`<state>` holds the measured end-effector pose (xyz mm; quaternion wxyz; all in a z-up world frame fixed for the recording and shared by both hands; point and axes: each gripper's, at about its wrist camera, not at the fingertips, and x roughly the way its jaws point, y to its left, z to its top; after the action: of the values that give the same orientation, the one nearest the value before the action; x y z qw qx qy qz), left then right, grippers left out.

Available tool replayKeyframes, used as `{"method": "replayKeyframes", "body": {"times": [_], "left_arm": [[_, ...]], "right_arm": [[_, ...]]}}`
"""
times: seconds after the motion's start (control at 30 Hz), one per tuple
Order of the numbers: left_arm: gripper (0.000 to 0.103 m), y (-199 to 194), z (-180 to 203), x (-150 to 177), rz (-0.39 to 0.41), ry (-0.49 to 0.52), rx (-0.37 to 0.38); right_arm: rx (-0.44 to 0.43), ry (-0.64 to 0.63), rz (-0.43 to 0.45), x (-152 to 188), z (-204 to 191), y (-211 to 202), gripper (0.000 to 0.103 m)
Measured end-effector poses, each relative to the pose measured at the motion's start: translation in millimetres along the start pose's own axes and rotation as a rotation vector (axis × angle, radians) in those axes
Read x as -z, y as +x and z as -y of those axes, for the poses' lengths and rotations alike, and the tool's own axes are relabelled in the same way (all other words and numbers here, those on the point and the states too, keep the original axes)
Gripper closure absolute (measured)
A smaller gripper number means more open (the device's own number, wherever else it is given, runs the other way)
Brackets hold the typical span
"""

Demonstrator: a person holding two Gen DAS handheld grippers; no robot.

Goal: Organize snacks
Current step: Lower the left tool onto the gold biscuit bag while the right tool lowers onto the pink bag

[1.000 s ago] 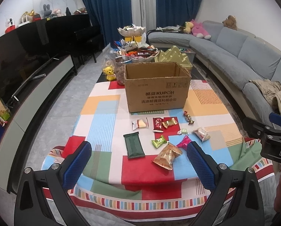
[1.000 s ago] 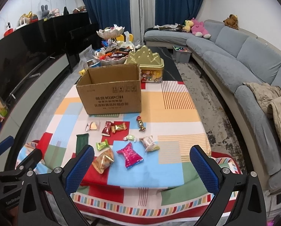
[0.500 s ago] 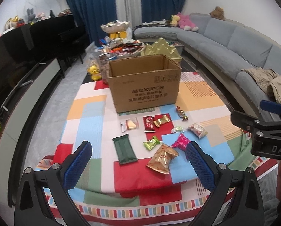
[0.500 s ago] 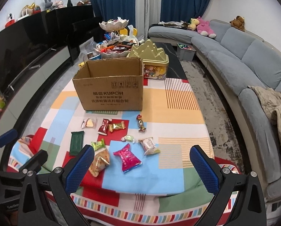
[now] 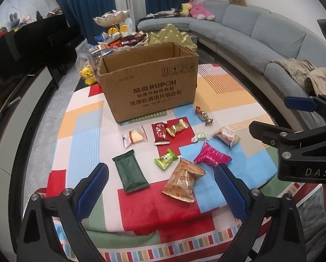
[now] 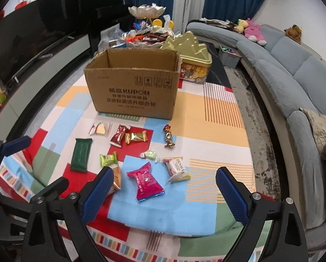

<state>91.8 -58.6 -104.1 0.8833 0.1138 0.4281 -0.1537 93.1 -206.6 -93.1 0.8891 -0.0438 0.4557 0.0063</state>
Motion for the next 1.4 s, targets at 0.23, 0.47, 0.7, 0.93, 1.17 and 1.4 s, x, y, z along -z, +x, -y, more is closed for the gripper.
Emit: {"method": "replayKeyframes", "body": {"times": [0.23,0.47,0.7,0.93,1.17,1.4], "left_arm": [[0.012,29,7,5,-0.038,0.041,0.027],[0.018,57,8,11,-0.087,0.054,0.057],[0.025,82,11,17,-0.125,0.066,0.099],[0.032,100,14,22,-0.157,0.071,0.152],[0.038,116,16,26,-0.192,0.075,0.171],[0.043,128,18,31,-0.218,0.072,0.196]], "right_arm": [[-0.026,-0.059,-0.042,8,-4,29,0.014],[-0.07,-0.118,-0.084,15,-11,55,0.021],[-0.112,-0.179,-0.093,18,-20,74,0.028],[-0.159,-0.22,-0.118,19,-23,95,0.04],[-0.191,-0.234,-0.168,27,-25,116,0.047],[-0.208,-0.223,-0.206,33,-27,133,0.049]]}}
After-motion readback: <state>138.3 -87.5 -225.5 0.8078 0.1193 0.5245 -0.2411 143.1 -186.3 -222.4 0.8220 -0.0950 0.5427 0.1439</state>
